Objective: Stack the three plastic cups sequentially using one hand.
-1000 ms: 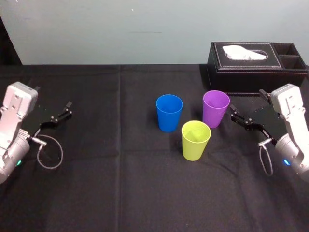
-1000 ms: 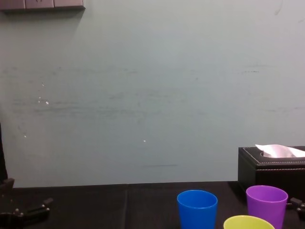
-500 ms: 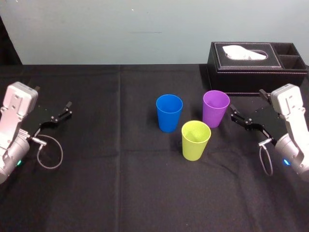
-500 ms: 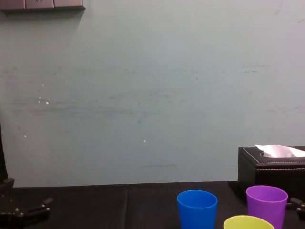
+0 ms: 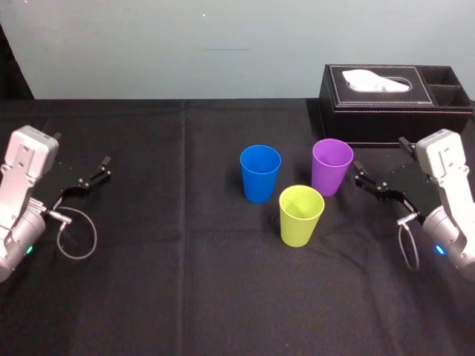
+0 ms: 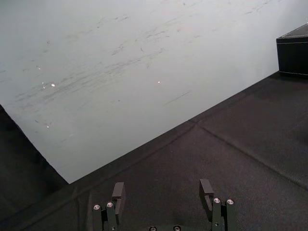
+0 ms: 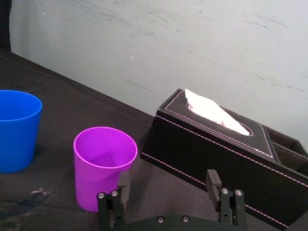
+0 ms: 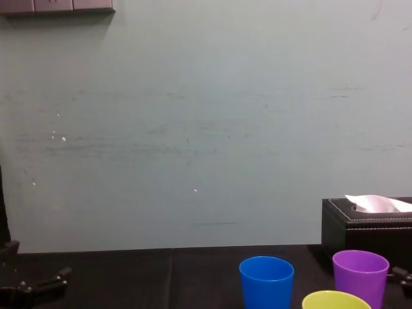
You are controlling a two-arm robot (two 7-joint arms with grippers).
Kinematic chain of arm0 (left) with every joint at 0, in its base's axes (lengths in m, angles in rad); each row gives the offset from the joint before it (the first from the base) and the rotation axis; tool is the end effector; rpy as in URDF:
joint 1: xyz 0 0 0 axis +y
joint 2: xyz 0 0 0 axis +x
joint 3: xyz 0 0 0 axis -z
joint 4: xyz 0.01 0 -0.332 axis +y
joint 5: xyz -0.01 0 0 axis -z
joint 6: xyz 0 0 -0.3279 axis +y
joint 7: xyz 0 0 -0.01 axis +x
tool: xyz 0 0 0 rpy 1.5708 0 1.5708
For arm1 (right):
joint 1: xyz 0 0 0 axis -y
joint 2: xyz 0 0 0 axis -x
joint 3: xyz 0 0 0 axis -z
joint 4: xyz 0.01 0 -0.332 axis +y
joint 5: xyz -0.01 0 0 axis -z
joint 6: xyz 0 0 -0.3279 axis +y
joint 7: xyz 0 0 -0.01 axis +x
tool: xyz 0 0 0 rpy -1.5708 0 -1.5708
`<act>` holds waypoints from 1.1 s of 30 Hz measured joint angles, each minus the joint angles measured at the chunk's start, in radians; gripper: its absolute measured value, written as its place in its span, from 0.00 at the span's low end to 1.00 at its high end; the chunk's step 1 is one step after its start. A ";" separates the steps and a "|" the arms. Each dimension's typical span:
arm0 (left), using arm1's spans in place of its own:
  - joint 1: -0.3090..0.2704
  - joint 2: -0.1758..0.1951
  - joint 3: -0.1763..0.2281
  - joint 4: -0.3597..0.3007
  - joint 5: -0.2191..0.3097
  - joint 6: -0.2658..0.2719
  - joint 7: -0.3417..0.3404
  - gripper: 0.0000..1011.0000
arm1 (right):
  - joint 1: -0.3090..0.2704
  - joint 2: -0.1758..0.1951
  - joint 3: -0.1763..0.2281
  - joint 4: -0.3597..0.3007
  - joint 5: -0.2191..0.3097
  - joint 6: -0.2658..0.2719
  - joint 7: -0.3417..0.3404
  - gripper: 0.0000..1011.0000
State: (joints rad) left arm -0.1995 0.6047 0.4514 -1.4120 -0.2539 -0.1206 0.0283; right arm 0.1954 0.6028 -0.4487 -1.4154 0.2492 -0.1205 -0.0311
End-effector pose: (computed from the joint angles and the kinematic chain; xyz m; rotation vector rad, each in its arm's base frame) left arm 0.3830 0.1015 -0.3398 0.3044 -0.2851 1.2479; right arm 0.3819 -0.1007 -0.3401 -0.3042 -0.2874 -1.2498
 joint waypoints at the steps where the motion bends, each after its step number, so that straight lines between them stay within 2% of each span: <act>1: 0.000 0.000 0.000 0.000 0.000 0.000 0.000 1.00 | -0.008 -0.002 0.004 -0.009 -0.006 0.001 -0.006 0.99; 6: 0.000 0.000 0.000 0.000 0.000 0.000 0.000 1.00 | -0.038 0.002 0.019 -0.045 -0.014 0.015 -0.011 0.99; 11: 0.000 0.000 0.000 0.000 0.000 0.000 0.000 1.00 | -0.086 0.025 0.036 -0.101 -0.011 0.040 0.006 0.99; 17: 0.000 0.000 0.000 0.000 0.000 0.000 0.000 1.00 | -0.127 0.037 0.057 -0.145 0.030 0.069 0.055 0.99; 26: 0.000 0.000 0.000 0.000 0.000 0.000 0.000 1.00 | -0.118 0.000 0.083 -0.129 0.110 0.101 0.143 0.99; 33: 0.000 0.000 0.000 0.000 0.000 0.000 0.000 1.00 | -0.102 -0.028 0.088 -0.107 0.114 0.114 0.171 0.99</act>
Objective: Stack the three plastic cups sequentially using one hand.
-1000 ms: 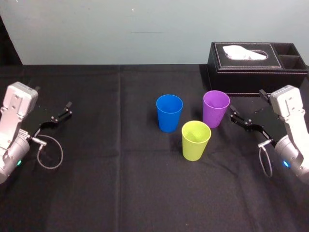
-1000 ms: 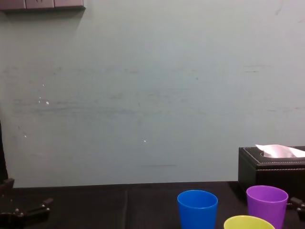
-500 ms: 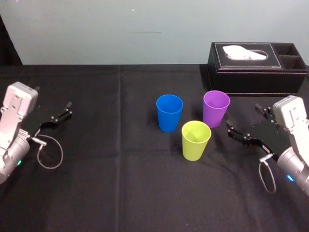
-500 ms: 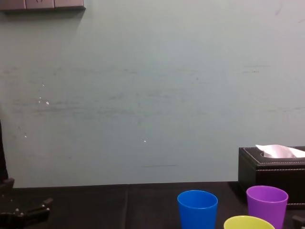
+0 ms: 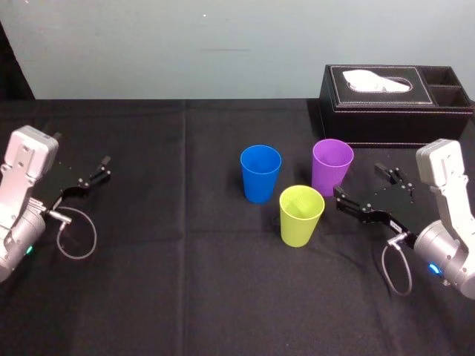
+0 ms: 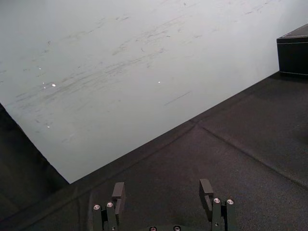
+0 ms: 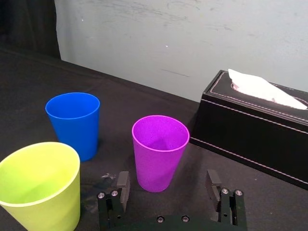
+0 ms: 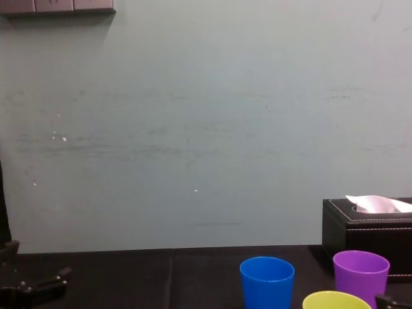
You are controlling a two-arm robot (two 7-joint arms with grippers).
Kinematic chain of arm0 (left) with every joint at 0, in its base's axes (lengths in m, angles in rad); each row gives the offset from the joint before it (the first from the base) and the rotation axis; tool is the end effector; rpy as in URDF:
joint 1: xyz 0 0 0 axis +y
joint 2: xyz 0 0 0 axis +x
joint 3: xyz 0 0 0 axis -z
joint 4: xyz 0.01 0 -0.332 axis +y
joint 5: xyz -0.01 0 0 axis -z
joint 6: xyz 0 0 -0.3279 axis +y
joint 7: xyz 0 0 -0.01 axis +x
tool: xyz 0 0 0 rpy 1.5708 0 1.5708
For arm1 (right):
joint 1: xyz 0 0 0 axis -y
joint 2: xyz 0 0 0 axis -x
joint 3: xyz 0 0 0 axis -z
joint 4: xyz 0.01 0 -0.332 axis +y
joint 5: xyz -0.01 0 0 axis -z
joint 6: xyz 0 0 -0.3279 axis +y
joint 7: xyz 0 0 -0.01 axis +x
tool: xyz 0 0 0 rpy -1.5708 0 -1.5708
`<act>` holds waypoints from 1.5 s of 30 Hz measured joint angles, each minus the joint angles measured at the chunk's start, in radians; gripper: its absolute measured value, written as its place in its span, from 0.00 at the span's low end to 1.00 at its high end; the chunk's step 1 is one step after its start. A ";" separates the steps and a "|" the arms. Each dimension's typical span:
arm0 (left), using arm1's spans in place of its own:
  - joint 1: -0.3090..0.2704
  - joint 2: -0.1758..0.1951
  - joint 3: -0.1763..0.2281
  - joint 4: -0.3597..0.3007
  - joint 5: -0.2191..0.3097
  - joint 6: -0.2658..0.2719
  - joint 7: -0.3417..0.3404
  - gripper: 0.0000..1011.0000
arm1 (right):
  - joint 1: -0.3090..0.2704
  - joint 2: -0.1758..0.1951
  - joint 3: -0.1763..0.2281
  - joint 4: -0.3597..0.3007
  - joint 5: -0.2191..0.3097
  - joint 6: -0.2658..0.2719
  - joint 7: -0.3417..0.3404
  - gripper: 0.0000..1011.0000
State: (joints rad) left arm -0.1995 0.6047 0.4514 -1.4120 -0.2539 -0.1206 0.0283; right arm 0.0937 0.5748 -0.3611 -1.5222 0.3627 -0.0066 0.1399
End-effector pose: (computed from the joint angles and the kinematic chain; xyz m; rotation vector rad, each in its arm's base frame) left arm 0.3830 0.1015 -0.3398 0.3044 -0.2851 1.2479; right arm 0.3576 -0.0919 -0.3354 -0.2576 -0.0743 -1.1321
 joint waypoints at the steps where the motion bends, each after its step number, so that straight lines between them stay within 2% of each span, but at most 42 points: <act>1: 0.000 0.000 0.000 0.000 0.000 0.000 0.000 1.00 | 0.001 -0.003 0.001 0.002 0.000 0.001 0.002 0.99; 15: 0.000 0.000 0.000 0.000 0.000 0.000 0.000 1.00 | 0.031 -0.065 0.012 0.049 -0.016 0.009 0.033 0.99; 45: 0.000 0.000 0.000 0.000 0.000 0.000 0.000 1.00 | 0.058 -0.154 0.050 0.100 -0.061 0.008 0.086 0.99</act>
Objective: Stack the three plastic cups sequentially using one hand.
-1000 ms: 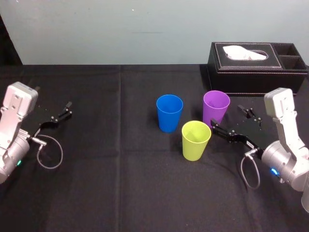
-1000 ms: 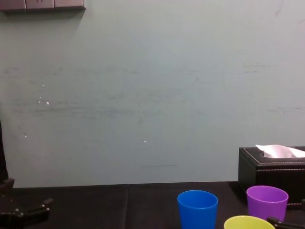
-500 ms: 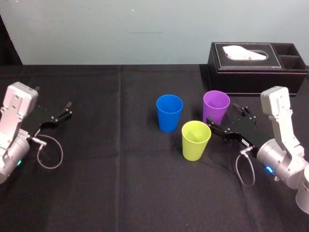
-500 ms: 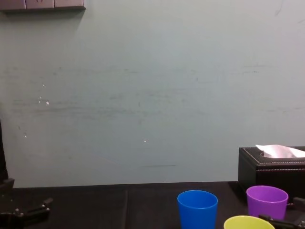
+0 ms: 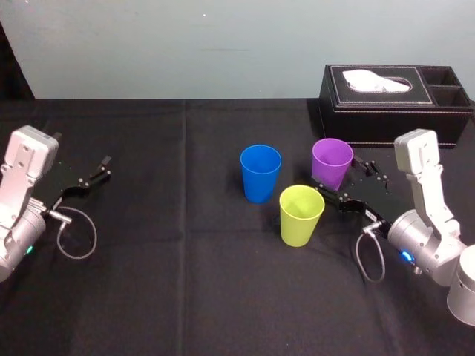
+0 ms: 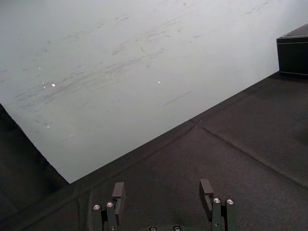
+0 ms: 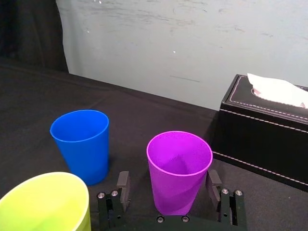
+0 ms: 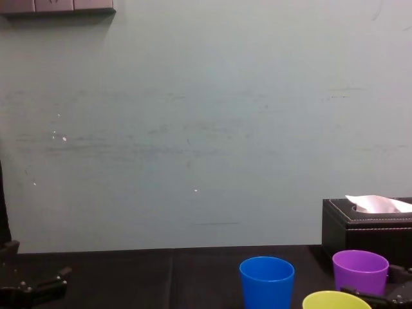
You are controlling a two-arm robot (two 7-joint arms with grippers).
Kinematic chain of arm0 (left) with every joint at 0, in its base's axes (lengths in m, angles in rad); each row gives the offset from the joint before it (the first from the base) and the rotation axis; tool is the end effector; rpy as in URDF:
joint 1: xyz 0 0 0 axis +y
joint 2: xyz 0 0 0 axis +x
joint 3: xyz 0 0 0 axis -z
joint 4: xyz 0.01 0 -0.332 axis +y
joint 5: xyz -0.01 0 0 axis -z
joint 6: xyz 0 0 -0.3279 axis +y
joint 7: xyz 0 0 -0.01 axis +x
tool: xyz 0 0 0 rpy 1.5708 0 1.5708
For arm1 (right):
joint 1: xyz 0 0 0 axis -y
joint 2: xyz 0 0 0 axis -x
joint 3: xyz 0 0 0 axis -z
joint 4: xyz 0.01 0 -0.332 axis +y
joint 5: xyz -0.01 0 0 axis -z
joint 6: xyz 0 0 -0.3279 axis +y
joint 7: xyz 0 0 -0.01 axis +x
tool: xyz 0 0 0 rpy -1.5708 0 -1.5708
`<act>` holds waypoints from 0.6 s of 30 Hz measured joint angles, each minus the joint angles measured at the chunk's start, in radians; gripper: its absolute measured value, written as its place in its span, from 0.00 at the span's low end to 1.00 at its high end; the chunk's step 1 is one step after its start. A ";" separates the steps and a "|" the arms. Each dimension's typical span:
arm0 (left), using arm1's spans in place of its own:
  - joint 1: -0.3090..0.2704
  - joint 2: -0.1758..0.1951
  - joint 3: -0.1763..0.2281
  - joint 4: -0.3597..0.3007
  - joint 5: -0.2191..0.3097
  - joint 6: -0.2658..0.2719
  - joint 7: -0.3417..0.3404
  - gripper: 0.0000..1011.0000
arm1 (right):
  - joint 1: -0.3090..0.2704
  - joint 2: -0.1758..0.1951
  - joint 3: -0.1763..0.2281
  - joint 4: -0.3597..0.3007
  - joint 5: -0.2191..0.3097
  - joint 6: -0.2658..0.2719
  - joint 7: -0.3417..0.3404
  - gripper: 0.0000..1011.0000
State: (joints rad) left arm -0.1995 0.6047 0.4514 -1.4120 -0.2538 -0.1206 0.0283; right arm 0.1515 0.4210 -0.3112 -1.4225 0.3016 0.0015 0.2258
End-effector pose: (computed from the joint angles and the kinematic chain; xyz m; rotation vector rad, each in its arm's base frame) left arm 0.3830 0.1015 -0.3398 0.3045 -0.2852 1.2479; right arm 0.3830 -0.0644 -0.3467 -0.1952 -0.0229 -1.1142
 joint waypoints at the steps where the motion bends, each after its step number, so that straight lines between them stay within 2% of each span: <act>1: 0.000 0.000 0.000 0.000 0.000 0.000 0.000 1.00 | 0.001 -0.004 0.003 0.003 -0.004 0.002 0.000 0.99; 18: 0.000 0.000 0.000 0.000 0.000 0.000 0.000 1.00 | 0.006 -0.053 0.036 0.022 -0.044 0.030 -0.005 0.99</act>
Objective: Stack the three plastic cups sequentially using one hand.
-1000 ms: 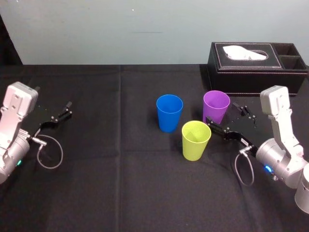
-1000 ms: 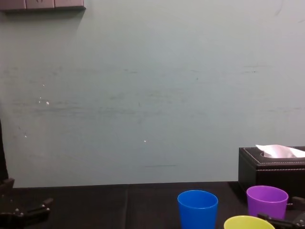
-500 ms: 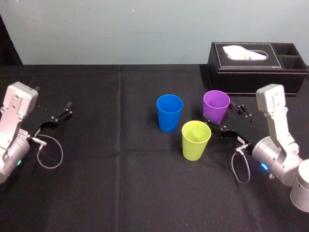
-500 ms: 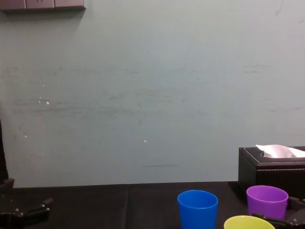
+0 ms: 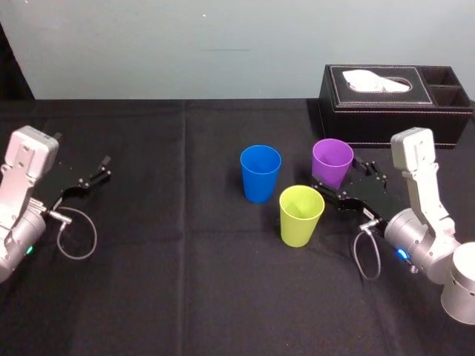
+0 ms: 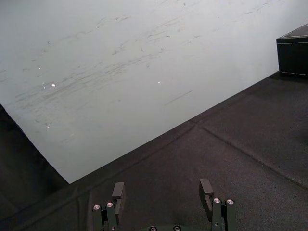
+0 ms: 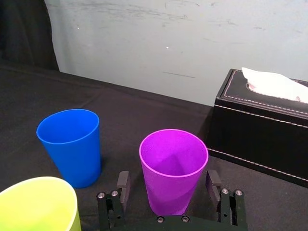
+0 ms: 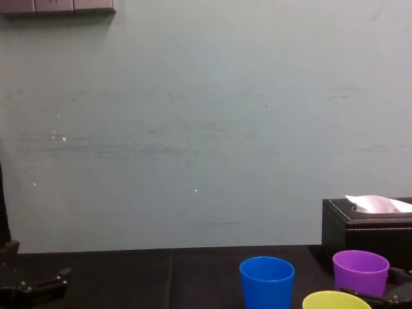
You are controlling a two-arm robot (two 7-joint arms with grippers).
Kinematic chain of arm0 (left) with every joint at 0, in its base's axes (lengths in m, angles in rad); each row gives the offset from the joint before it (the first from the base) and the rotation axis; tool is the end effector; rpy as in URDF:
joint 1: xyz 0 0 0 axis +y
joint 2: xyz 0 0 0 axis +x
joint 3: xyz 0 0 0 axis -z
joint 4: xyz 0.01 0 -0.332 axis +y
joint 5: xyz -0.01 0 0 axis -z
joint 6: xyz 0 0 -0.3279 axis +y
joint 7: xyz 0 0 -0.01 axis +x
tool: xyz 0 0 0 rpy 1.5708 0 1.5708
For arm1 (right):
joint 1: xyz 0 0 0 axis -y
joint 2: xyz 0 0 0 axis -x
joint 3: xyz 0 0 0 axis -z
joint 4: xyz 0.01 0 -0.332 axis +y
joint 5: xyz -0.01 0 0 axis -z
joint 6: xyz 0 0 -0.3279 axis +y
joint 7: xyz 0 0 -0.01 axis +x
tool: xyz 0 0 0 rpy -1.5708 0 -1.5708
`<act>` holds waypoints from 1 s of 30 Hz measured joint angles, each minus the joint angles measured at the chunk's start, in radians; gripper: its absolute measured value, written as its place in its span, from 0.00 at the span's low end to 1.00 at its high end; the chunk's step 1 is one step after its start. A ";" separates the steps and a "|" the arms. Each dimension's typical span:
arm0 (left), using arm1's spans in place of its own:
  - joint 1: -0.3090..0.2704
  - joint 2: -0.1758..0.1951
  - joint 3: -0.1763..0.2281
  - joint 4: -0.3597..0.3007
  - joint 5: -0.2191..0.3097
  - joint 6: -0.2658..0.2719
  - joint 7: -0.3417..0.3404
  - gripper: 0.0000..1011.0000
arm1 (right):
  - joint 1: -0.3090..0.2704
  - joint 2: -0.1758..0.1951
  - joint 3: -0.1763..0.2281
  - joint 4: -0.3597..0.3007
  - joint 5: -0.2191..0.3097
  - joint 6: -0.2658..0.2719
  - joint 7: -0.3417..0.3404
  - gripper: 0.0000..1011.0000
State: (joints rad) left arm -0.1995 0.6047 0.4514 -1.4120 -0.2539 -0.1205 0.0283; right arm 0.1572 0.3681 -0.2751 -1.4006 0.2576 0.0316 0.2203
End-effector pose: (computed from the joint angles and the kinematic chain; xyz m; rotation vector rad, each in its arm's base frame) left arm 0.3830 0.1015 -0.3398 0.3045 -0.2850 1.2480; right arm 0.3879 -0.0572 -0.3496 -0.2047 -0.0008 -1.1507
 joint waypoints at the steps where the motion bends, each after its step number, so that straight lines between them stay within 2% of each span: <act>1: 0.000 0.000 0.000 0.000 0.000 0.000 0.000 1.00 | 0.001 -0.003 0.001 0.002 -0.002 0.001 0.000 0.99; 20: 0.000 0.000 0.000 0.000 0.000 0.000 0.000 1.00 | 0.057 -0.074 0.026 0.084 -0.052 -0.009 0.000 0.99; 30: 0.000 0.000 0.000 0.000 0.000 0.000 0.000 1.00 | 0.061 -0.088 0.039 0.095 -0.065 -0.001 0.001 0.99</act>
State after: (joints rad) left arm -0.1995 0.6047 0.4514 -1.4120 -0.2539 -0.1206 0.0283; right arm 0.2180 0.2803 -0.2363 -1.3059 0.1926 0.0303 0.2212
